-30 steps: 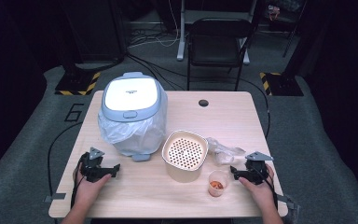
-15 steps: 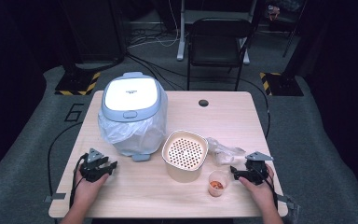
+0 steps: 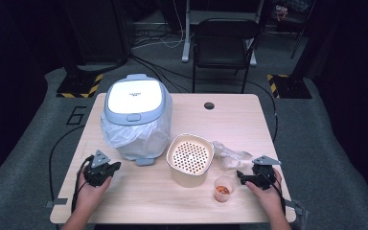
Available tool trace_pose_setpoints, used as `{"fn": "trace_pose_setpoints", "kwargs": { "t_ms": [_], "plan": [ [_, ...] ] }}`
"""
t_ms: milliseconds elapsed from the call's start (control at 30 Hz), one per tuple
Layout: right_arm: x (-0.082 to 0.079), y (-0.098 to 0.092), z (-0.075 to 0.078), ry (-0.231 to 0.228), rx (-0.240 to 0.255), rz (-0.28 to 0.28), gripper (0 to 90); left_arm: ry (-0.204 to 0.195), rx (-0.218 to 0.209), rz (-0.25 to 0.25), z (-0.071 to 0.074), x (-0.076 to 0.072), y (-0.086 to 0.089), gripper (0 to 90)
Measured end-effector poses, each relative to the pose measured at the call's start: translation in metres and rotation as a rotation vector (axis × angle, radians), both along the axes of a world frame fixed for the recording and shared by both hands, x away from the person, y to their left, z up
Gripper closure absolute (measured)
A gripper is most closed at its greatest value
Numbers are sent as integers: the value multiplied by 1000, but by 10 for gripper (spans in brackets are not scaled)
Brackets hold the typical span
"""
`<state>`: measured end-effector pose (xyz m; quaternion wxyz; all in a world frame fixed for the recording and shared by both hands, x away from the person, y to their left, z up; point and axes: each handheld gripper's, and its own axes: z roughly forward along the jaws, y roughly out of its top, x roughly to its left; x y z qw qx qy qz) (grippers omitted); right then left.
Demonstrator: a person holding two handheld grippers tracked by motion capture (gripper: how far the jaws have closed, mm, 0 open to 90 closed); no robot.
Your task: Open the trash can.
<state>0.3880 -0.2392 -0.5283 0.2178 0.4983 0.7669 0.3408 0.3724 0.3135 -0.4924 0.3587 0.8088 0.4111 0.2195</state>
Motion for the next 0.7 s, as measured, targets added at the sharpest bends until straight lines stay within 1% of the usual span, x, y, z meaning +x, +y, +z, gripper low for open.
{"fn": "trace_pose_setpoints", "kwargs": {
  "t_ms": [67, 100, 133, 167, 200, 233, 267, 300, 333, 367, 433, 533, 567, 600, 667, 700],
  "plan": [
    [0, 0, 0, 0, 0, 0, 143, -7, 10, -24, 2, -1, -7, 900],
    [0, 0, 0, 0, 0, 0, 143, 4, 14, -38, 3, -2, -12, 900],
    [0, 0, 0, 0, 0, 0, 143, -7, 34, -52, 5, -2, -15, 900],
    [0, 0, 0, 0, 0, 0, 143, -19, 43, -60, 6, -2, -19, 900],
    [0, 0, 0, 0, 0, 0, 143, -19, 43, -60, 6, -2, -19, 900],
    [0, 0, 0, 0, 0, 0, 143, -22, 47, -73, 7, -4, -25, 900],
    [0, 0, 0, 1, 0, -2, 143, -28, 56, -81, 8, -4, -29, 900],
    [0, 0, 0, 1, 0, -1, 143, -39, 78, -96, 9, -5, -36, 900],
    [0, 0, 0, 2, 1, -2, 143, -39, 78, -96, 9, -5, -36, 900],
    [0, 0, 0, 0, 0, 0, 143, -48, 98, -111, 10, -4, -42, 900],
    [0, 0, 0, 1, 1, -2, 143, -52, 116, -128, 11, -3, -46, 900],
    [0, 0, 0, 0, 0, 0, 143, -59, 117, -136, 12, -1, -50, 900],
    [0, 0, 0, 0, 0, 0, 143, -65, 121, -143, 13, 1, -53, 900],
    [0, 0, 0, 0, 0, 0, 143, -68, 137, -149, 13, 3, -55, 900],
    [0, 0, 0, 0, 0, 0, 143, -75, 137, -154, 13, 4, -61, 900],
    [0, 0, 0, 0, 0, 0, 143, -74, 144, -162, 12, 5, -64, 900]
  ]
}}
